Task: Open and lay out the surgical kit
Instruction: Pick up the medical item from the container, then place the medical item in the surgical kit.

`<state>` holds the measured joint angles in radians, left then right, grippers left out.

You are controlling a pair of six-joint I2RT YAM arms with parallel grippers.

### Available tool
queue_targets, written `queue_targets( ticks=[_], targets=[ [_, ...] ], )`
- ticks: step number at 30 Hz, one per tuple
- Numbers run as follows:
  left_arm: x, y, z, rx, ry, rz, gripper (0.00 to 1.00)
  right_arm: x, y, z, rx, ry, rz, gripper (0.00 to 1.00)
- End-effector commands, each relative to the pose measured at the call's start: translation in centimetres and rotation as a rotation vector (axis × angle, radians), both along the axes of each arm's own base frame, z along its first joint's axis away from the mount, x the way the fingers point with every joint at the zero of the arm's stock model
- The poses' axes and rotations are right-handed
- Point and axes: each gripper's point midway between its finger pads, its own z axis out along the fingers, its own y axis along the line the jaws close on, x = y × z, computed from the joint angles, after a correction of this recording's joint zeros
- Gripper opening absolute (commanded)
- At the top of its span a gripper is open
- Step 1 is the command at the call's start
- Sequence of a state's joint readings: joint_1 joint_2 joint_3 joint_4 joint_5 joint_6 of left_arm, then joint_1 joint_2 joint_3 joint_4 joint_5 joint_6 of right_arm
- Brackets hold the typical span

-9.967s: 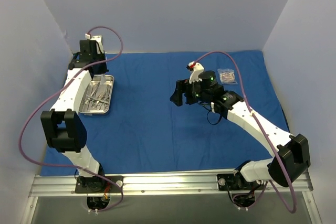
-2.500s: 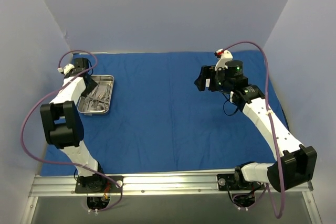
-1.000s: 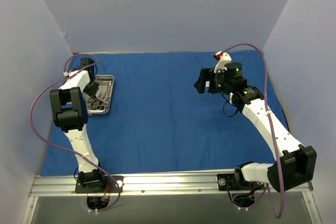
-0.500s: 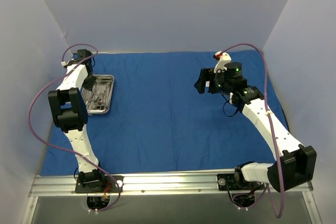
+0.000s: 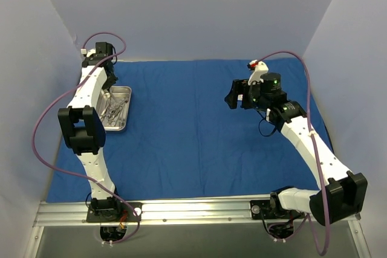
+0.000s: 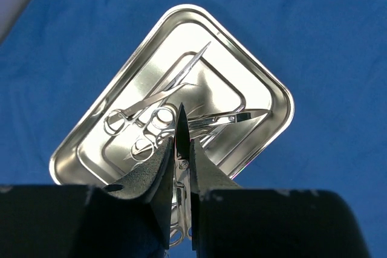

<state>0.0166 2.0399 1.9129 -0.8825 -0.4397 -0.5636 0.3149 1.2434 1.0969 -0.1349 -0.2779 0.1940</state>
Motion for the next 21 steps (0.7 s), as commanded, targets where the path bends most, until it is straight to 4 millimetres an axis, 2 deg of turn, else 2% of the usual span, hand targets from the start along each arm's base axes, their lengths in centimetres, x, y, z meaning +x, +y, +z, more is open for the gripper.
queue_targets(
  ticks=[1,4,5,8,12,14,15,18,19,20,21],
  targets=[
    [-0.8,1.5,4.1,0.083,-0.025,-0.013,0.02,-1.1,0.0,1.3,0.026,-0.028,0.006,0.76],
    [-0.4,0.9,5.0,0.099,-0.042,-0.068,0.02,-1.5,-0.1,1.3,0.025,-0.024,0.004,0.76],
    [-0.1,-1.0,5.3,0.1,-0.051,-0.117,0.02,-1.6,-0.2,1.5,0.027,-0.027,0.002,0.76],
    [0.7,-3.0,5.7,0.096,-0.068,-0.184,0.02,-2.0,-0.2,1.2,0.026,-0.017,0.002,0.76],
    [1.3,-7.8,5.8,0.05,-0.081,-0.278,0.02,-2.4,-0.3,0.4,0.022,0.013,0.0,0.75],
    [1.4,-9.3,5.4,0.043,-0.067,-0.301,0.02,-2.6,-0.2,0.5,0.031,0.016,0.007,0.75],
    [1.6,-10.9,5.8,0.028,-0.082,-0.325,0.02,-2.6,-0.1,0.4,0.033,0.018,0.007,0.75],
    [1.9,-13.8,5.6,-0.001,-0.087,-0.364,0.02,-2.7,-0.1,0.1,0.037,0.024,0.005,0.75],
    [1.9,-15.7,5.0,-0.011,-0.077,-0.398,0.02,-2.7,-0.1,-0.1,0.036,0.029,0.003,0.75],
    [1.9,-16.7,4.7,-0.021,-0.074,-0.414,0.02,-2.7,-0.1,-0.3,0.037,0.034,0.004,0.75],
    [2.2,-17.8,5.3,-0.038,-0.093,-0.425,0.02,-2.7,0.0,-0.4,0.037,0.038,0.007,0.75]
  ],
)
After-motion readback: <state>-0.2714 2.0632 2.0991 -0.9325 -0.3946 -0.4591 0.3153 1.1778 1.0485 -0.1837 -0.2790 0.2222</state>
